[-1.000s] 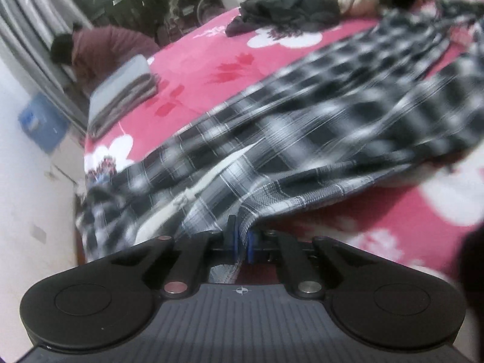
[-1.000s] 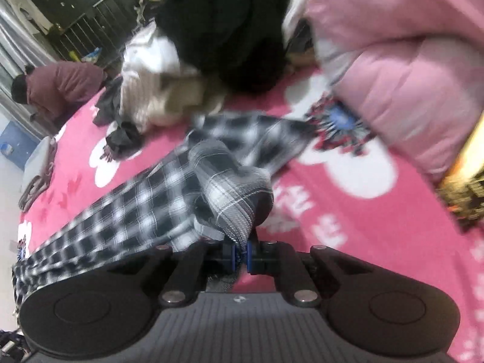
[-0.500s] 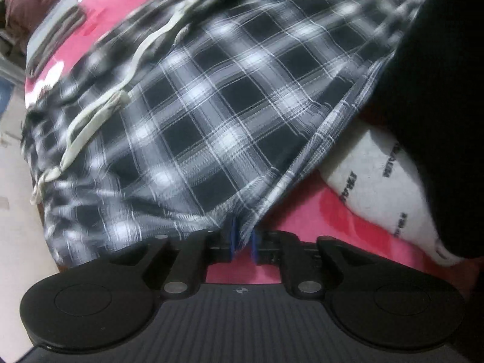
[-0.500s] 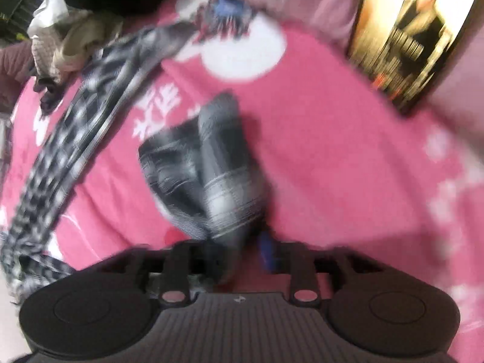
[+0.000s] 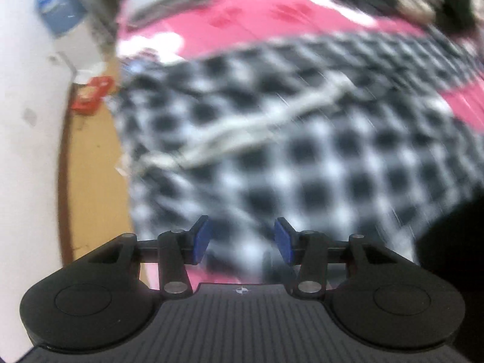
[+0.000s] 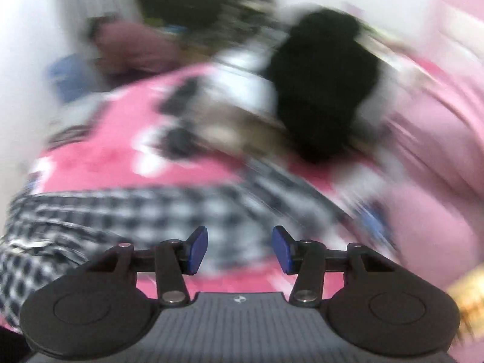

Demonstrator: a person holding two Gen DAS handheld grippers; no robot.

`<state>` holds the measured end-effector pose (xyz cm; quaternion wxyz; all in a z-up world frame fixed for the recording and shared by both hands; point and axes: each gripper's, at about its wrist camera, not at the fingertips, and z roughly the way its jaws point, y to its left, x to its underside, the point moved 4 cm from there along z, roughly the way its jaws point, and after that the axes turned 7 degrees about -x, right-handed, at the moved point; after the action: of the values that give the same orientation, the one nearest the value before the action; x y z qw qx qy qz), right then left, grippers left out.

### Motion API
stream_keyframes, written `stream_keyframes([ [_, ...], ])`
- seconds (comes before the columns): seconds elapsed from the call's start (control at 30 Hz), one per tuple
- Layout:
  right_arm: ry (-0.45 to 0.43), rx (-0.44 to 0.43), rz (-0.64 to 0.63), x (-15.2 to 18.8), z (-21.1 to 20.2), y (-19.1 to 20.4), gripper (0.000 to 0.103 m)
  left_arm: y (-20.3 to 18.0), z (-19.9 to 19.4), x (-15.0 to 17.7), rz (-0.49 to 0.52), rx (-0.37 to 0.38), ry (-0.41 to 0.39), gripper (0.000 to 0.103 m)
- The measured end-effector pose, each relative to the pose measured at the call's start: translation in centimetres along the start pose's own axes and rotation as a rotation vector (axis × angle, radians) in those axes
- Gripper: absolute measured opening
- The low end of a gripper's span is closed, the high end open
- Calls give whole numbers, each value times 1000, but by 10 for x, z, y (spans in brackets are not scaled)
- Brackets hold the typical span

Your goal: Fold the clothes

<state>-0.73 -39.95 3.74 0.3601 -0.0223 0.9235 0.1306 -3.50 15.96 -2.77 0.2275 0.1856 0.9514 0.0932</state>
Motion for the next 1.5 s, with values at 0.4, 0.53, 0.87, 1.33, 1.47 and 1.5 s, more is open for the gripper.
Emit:
stream_keyframes([
  [0.4,-29,-421,-366,-34,163,166,44,38,72,-124,-62,-216,-178,53],
  [0.53,24,-455,-543,-24,218,215,44,15,103,-145,103,-145,-239,53],
  [0.87,101,-559,-985,-2,307,299,38,-40,164,-145,448,-46,-343,53],
  [1.33,-25,-358,-1247,-2,319,312,2,-41,161,-160,428,-25,-514,2],
  [1.47,-68,-293,-1235,-26,327,315,2,-29,163,-183,365,-45,-570,0],
  [1.5,-76,-276,-1236,-31,331,315,2,-28,168,-189,361,-52,-577,0],
])
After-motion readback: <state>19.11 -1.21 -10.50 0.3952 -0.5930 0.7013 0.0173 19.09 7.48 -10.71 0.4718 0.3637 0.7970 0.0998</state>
